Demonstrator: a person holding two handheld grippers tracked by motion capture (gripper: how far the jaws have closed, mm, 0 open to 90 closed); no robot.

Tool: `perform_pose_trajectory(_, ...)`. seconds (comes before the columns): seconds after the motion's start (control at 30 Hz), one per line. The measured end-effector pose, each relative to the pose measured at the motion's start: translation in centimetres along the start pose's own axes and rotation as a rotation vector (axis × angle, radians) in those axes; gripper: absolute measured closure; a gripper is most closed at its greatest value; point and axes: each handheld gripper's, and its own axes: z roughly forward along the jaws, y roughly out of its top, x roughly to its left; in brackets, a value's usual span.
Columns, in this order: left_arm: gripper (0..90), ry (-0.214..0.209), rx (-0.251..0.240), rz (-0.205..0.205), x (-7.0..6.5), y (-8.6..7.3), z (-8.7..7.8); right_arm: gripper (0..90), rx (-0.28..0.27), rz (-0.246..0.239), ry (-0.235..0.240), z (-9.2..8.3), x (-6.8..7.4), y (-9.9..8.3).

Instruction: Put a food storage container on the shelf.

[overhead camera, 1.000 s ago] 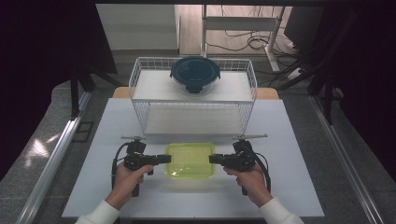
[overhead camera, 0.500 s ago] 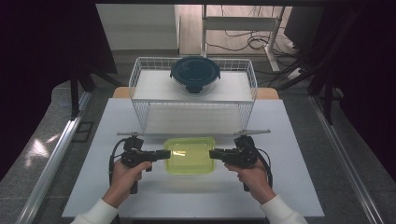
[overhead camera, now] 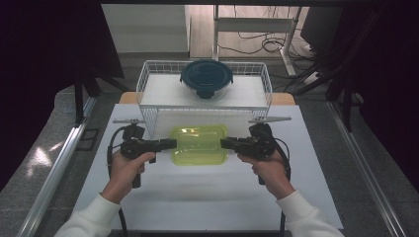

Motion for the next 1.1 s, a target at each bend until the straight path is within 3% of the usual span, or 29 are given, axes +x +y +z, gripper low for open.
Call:
perform_pose_trajectory(0.13,79.1,0.010,-0.013,0.034,-1.1,1.7,-0.4,76.8,-0.024,-0.021,-0.013,-0.8,0.3,1.4)
perform_pose_trajectory(0.73,79.1,0.006,-0.066,0.112,-4.0,9.3,-1.8,77.9,-0.130,-0.049,-0.020,-4.0,0.7,8.1)
perform_pose_trajectory(1.1,79.1,-0.007,-0.078,0.112,-3.4,14.5,-1.4,78.4,-0.176,-0.046,-0.036,-4.2,-0.3,12.7)
